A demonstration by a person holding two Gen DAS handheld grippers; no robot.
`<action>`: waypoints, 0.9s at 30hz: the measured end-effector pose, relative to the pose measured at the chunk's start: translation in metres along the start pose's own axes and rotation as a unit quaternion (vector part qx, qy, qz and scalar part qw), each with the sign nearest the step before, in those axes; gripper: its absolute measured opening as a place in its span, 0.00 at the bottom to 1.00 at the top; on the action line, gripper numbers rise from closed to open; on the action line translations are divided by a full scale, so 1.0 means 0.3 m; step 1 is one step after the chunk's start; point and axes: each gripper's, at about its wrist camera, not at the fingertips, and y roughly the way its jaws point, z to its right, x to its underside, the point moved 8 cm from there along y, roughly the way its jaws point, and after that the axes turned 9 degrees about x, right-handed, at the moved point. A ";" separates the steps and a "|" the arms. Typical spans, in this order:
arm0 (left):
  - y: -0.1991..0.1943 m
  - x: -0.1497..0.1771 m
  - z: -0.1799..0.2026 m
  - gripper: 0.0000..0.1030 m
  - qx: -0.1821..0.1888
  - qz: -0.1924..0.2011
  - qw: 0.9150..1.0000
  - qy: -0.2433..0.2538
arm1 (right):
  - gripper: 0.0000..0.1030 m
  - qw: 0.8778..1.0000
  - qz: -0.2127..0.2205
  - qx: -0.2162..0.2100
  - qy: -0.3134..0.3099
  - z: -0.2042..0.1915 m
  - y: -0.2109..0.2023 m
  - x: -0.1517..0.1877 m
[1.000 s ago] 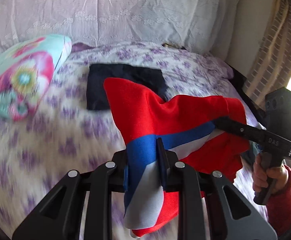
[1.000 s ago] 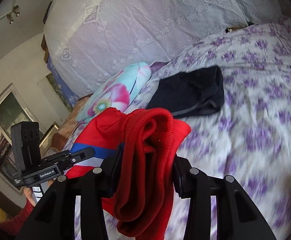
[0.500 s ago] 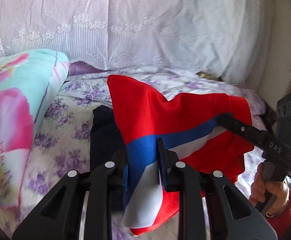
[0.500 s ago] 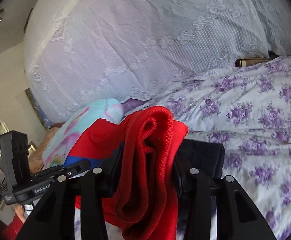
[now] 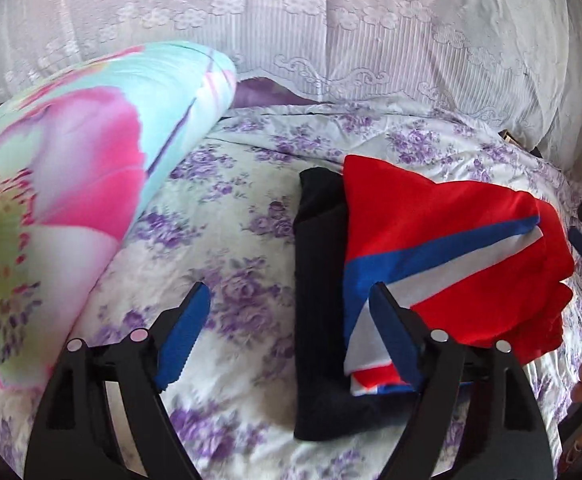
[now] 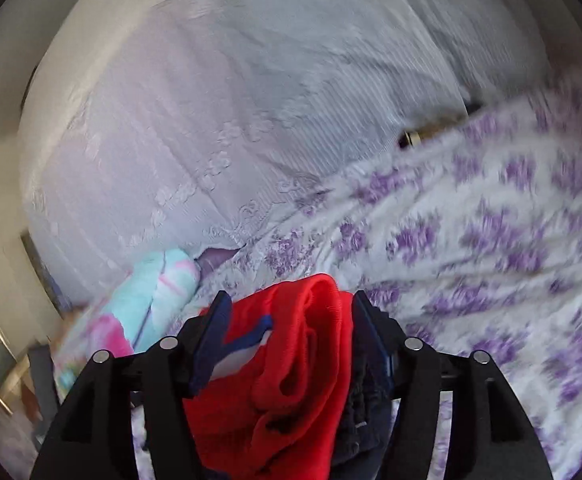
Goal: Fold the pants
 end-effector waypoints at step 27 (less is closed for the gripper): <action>-0.873 0.631 0.128 0.95 -0.096 0.088 0.991 0.037 | 0.97 0.996 0.064 0.011 -0.064 -0.185 -0.946 0.457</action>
